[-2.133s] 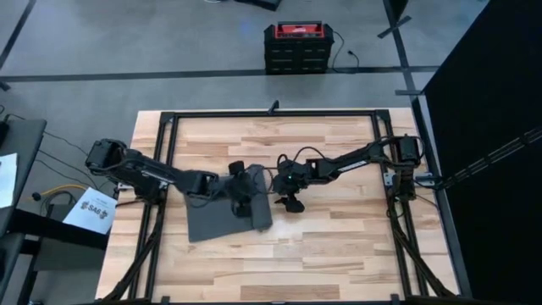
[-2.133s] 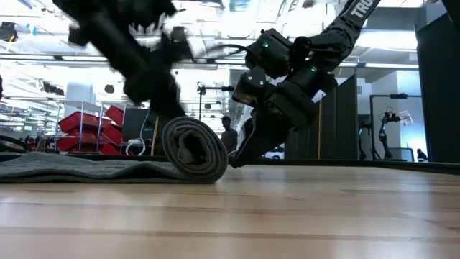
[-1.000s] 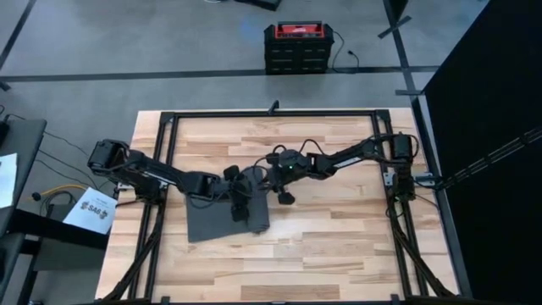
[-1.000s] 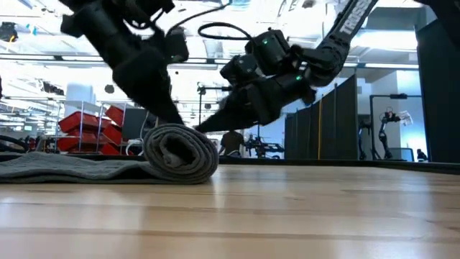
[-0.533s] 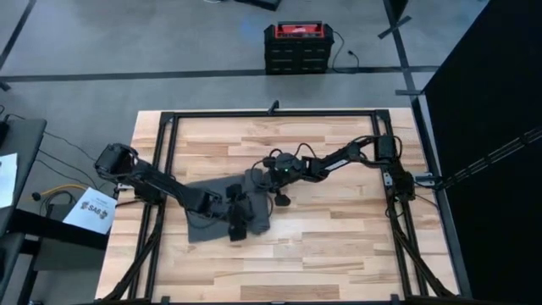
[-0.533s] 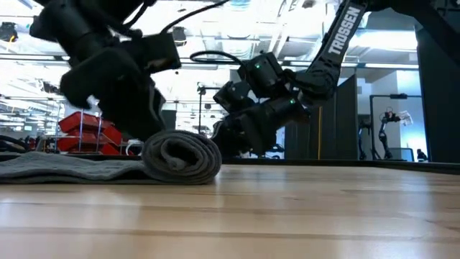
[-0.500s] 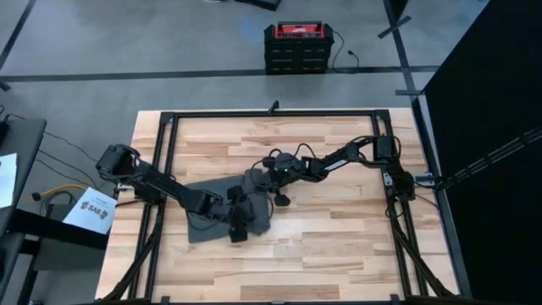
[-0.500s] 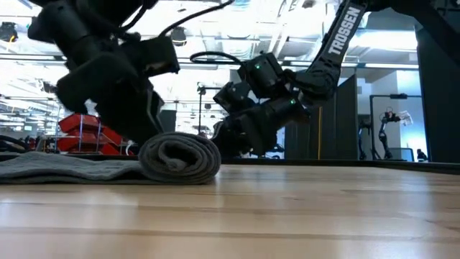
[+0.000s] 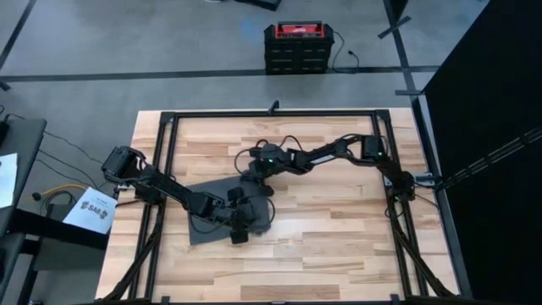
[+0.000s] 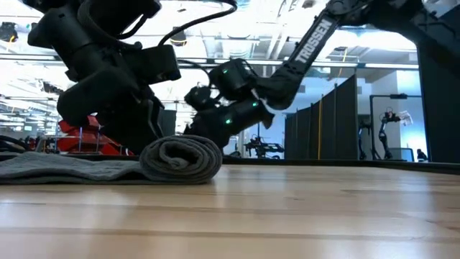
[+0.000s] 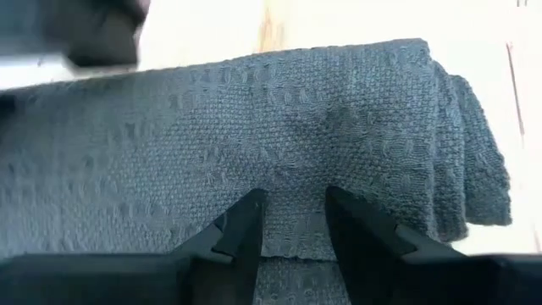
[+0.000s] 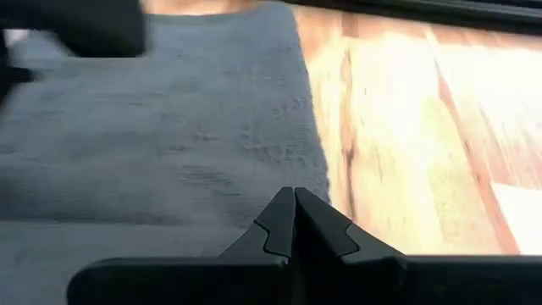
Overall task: Roll towel
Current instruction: Roll the gray towel
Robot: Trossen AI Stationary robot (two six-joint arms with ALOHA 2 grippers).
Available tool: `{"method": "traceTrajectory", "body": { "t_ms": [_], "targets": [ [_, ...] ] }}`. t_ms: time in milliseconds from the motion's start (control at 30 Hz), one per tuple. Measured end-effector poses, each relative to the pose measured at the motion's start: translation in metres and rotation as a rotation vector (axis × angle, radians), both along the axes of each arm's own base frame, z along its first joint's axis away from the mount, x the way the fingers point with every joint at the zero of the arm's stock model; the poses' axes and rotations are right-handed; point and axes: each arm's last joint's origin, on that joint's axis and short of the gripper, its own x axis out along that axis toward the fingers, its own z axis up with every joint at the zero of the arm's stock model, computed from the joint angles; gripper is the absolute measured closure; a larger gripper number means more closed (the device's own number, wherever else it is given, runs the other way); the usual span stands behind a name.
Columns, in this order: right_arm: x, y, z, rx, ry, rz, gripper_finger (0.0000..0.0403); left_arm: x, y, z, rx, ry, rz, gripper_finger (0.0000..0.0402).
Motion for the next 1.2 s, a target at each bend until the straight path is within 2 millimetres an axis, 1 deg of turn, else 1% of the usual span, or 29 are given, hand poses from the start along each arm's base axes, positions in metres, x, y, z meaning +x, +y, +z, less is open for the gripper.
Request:
{"method": "traceTrajectory", "body": {
  "t_ms": [100,167,267,367,433,533,600,667,767,833,867,933,1000,1067,1200],
  "targets": [
    [0.004,0.000,-0.005,0.003,0.026,0.003,0.0403,0.000,0.000,0.000,0.009,0.000,-0.002,0.0283],
    [0.005,0.002,-0.001,-0.018,0.017,0.018,0.0403,0.001,-0.001,0.002,0.024,0.009,-0.015,0.0283],
    [0.004,0.006,0.016,-0.028,-0.013,0.034,0.0403,0.004,-0.002,0.007,0.049,0.035,-0.035,0.0283],
    [-0.005,0.017,0.037,-0.040,-0.074,0.098,0.0403,0.007,-0.004,0.016,0.090,0.062,-0.020,0.0283],
    [-0.017,0.030,0.042,-0.046,-0.080,0.132,0.0403,0.006,-0.007,0.022,0.140,0.064,0.001,0.0283],
    [-0.037,0.054,0.040,-0.029,-0.068,0.179,0.0403,0.000,-0.016,0.033,0.193,0.032,0.021,0.0283],
    [-0.045,0.072,0.043,-0.019,-0.081,0.216,0.0403,-0.009,-0.021,0.041,0.188,0.012,0.044,0.0283],
    [-0.047,0.092,0.045,-0.010,-0.089,0.258,0.0403,-0.017,-0.025,0.044,0.168,0.011,0.088,0.0283],
    [-0.048,0.119,0.040,-0.010,-0.068,0.324,0.0403,-0.026,-0.032,0.039,0.127,0.004,0.141,0.0283],
    [-0.043,0.130,0.038,-0.010,-0.078,0.348,0.0403,-0.029,-0.036,0.035,0.081,-0.024,0.165,0.0283],
    [-0.042,0.131,0.036,-0.001,-0.061,0.346,0.0403,-0.031,-0.038,0.031,0.060,-0.039,0.173,0.0283],
    [-0.033,0.129,0.032,0.017,-0.072,0.322,0.0403,-0.035,-0.042,0.021,0.019,-0.052,0.180,0.0283],
    [-0.029,0.126,0.022,0.044,-0.026,0.301,0.0403,-0.040,-0.045,0.013,-0.013,-0.053,0.195,0.0283],
    [-0.024,0.125,0.018,0.056,-0.007,0.290,0.0403,-0.044,-0.050,0.007,-0.061,-0.051,0.195,0.0283],
    [-0.011,0.128,0.021,0.036,0.002,0.309,0.0403,-0.054,-0.056,-0.001,-0.087,-0.033,0.204,0.0283]
  ]
}}
